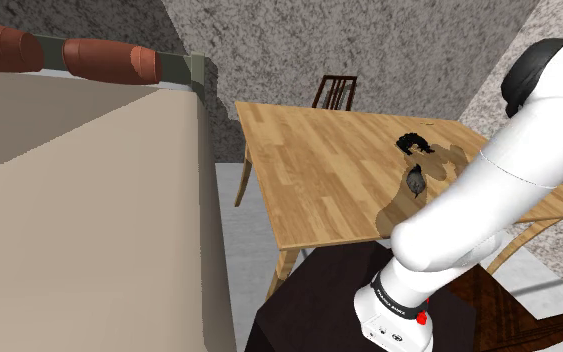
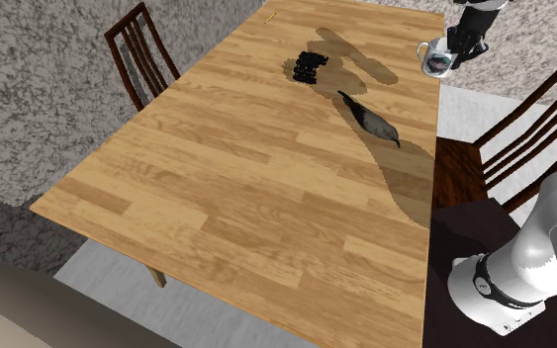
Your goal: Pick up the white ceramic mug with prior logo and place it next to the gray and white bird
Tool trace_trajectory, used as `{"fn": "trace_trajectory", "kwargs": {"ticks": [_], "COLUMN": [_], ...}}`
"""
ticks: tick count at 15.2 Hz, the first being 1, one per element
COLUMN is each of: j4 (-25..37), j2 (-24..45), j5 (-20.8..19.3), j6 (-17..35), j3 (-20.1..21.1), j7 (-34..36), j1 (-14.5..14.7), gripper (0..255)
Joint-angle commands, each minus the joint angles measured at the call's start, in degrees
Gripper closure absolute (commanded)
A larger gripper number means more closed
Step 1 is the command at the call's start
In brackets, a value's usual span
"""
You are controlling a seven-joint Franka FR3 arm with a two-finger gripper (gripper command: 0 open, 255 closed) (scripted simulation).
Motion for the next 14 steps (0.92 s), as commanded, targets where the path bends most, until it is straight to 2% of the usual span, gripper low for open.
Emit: {"fn": "trace_trajectory", "kwargs": {"ticks": [1,7,14], "j4": [-1.2,-4.1,-6.9], "j2": [1.0,5.5,10.7], "j5": [1.1,6.1,12.4], "j6": [1.6,6.1,10.9], "j3": [-0.2,0.2,3.1], "j7": [-0.7,-4.1,-8.2], "j1": [-0.2,-1.8,-5.2], "gripper": [255,255,255]}}
